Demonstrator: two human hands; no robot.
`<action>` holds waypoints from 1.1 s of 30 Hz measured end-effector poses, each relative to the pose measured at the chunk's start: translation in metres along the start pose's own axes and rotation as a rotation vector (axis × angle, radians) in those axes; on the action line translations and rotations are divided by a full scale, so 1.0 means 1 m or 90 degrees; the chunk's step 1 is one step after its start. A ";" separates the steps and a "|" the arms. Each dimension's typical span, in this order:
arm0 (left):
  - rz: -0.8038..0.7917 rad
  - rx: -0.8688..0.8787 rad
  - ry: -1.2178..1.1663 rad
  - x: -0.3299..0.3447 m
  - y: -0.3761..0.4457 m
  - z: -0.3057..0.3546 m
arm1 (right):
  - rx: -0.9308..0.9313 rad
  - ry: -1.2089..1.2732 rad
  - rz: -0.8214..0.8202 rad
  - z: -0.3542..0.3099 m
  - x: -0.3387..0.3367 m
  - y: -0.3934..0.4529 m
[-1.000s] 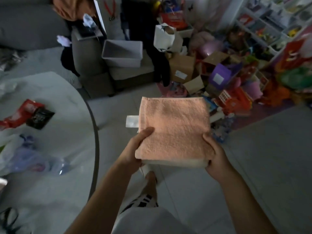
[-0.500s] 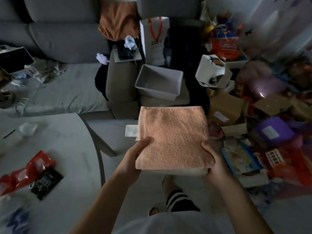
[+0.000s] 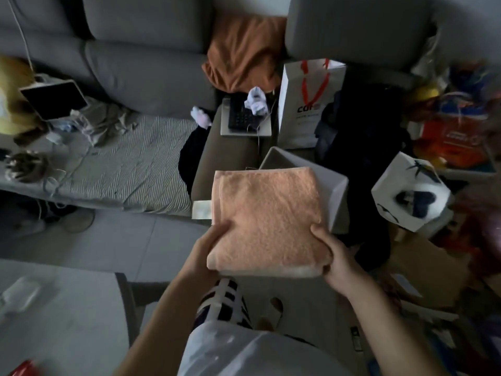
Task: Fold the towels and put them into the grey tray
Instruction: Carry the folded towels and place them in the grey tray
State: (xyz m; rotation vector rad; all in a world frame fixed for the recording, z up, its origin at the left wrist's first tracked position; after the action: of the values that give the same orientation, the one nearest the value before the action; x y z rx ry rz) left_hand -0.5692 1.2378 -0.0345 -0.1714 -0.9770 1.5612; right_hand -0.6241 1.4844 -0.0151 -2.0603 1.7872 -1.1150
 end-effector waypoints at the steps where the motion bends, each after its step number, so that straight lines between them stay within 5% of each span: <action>1: 0.003 0.013 -0.002 -0.006 0.019 0.014 | 0.002 -0.009 -0.003 -0.009 0.006 0.023; 13: -0.001 -0.092 0.036 -0.093 0.250 0.185 | 0.124 -0.070 0.042 -0.044 0.084 0.299; 19: 0.045 -0.148 0.064 -0.155 0.368 0.203 | 0.166 -0.059 0.034 -0.023 0.097 0.422; 25: 0.158 -0.253 0.395 -0.202 0.436 0.171 | 0.255 -0.296 0.090 0.022 0.075 0.481; 28: 0.177 -0.224 0.413 -0.207 0.434 0.177 | 0.206 -0.297 0.113 0.022 0.080 0.483; 33: 0.312 -0.111 0.570 -0.193 0.418 0.193 | -0.048 -0.479 0.204 0.012 0.099 0.463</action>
State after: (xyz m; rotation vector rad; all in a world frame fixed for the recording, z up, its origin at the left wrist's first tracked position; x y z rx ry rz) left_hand -0.9484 1.0098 -0.2658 -1.1931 -0.3521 1.5688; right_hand -0.9726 1.2733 -0.2563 -1.7809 1.6627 -0.1393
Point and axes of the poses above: each hand's wrist, its own y-axis towards the middle knuckle, its own x-axis out of the palm, z = x × y, the point moved 2 cm from there along y, towards the middle knuckle, and after that the axes turned 6 degrees about y, right-handed, at the moved point
